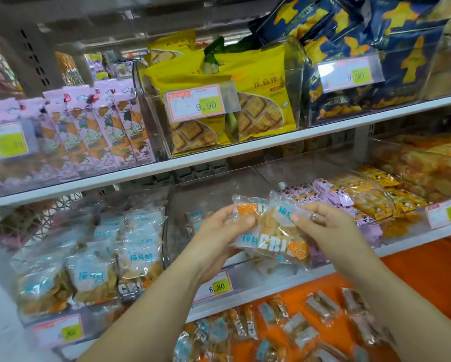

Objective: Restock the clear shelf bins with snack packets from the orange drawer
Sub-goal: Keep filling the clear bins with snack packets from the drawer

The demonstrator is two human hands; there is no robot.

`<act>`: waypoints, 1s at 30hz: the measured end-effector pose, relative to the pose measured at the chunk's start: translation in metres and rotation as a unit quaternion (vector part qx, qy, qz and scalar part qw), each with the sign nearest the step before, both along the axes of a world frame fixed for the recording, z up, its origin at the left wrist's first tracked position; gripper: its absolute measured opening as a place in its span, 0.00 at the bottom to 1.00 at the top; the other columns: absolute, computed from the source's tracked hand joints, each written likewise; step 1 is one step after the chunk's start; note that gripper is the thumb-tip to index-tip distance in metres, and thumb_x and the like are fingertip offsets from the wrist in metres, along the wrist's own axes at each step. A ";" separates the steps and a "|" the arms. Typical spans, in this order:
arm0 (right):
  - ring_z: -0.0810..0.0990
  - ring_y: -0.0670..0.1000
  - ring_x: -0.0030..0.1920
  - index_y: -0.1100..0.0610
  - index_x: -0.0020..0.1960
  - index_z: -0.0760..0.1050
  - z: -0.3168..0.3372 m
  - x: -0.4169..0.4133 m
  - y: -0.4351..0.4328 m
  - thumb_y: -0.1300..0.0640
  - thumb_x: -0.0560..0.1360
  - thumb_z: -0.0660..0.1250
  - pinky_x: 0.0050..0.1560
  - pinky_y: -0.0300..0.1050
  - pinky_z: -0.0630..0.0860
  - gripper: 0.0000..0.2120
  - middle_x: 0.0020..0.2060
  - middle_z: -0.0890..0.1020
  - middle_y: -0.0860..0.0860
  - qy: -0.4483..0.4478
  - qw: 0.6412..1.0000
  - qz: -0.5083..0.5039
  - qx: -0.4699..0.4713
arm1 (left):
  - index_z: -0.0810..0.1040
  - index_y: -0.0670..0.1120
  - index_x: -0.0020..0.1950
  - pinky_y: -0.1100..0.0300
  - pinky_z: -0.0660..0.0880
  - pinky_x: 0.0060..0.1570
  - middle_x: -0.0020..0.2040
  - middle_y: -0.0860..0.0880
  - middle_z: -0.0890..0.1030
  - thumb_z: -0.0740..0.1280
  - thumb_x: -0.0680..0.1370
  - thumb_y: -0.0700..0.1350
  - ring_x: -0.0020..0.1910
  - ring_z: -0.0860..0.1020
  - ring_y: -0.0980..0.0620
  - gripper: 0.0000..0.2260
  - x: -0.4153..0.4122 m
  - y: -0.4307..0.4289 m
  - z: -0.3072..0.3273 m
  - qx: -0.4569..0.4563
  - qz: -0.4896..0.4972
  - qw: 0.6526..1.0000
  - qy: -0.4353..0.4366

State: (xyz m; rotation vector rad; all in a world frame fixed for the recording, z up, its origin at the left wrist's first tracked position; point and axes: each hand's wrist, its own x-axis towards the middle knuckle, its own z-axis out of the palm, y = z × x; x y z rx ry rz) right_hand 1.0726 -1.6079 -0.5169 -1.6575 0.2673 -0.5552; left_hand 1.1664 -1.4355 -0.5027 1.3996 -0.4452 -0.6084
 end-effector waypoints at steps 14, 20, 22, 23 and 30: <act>0.76 0.38 0.57 0.44 0.40 0.80 0.004 -0.015 -0.014 0.57 0.72 0.72 0.60 0.44 0.74 0.07 0.57 0.78 0.39 0.039 0.969 0.133 -0.203 | 0.66 0.61 0.68 0.54 0.79 0.54 0.56 0.50 0.79 0.75 0.70 0.40 0.54 0.79 0.57 0.32 0.008 -0.006 0.004 0.251 -0.044 0.912 -0.322; 0.78 0.40 0.54 0.50 0.42 0.81 0.004 -0.013 -0.011 0.59 0.72 0.72 0.56 0.42 0.77 0.04 0.55 0.76 0.36 0.032 0.984 0.103 -0.145 | 0.71 0.57 0.66 0.59 0.76 0.44 0.52 0.54 0.82 0.75 0.69 0.49 0.48 0.80 0.56 0.28 0.003 -0.005 0.018 0.183 -0.014 0.942 -0.281; 0.82 0.43 0.44 0.53 0.43 0.81 0.008 -0.015 -0.011 0.60 0.72 0.71 0.46 0.39 0.80 0.03 0.44 0.83 0.42 0.028 0.986 0.115 -0.114 | 0.73 0.53 0.64 0.61 0.77 0.40 0.51 0.51 0.84 0.72 0.67 0.48 0.45 0.81 0.55 0.26 -0.004 -0.005 0.018 0.072 -0.003 0.987 -0.145; 0.83 0.44 0.41 0.54 0.44 0.81 0.009 -0.016 -0.009 0.60 0.73 0.71 0.43 0.39 0.81 0.03 0.40 0.84 0.47 0.028 0.989 0.117 -0.091 | 0.74 0.50 0.64 0.60 0.79 0.41 0.51 0.49 0.84 0.70 0.67 0.47 0.45 0.82 0.53 0.24 -0.006 -0.005 0.015 0.002 0.008 0.998 -0.069; 0.84 0.52 0.43 0.54 0.46 0.81 -0.007 -0.006 0.003 0.57 0.75 0.68 0.40 0.49 0.79 0.03 0.41 0.85 0.52 0.010 0.991 0.037 0.131 | 0.77 0.43 0.63 0.56 0.78 0.57 0.59 0.44 0.81 0.67 0.72 0.47 0.56 0.80 0.49 0.20 -0.025 0.003 -0.015 -0.086 0.021 0.993 0.075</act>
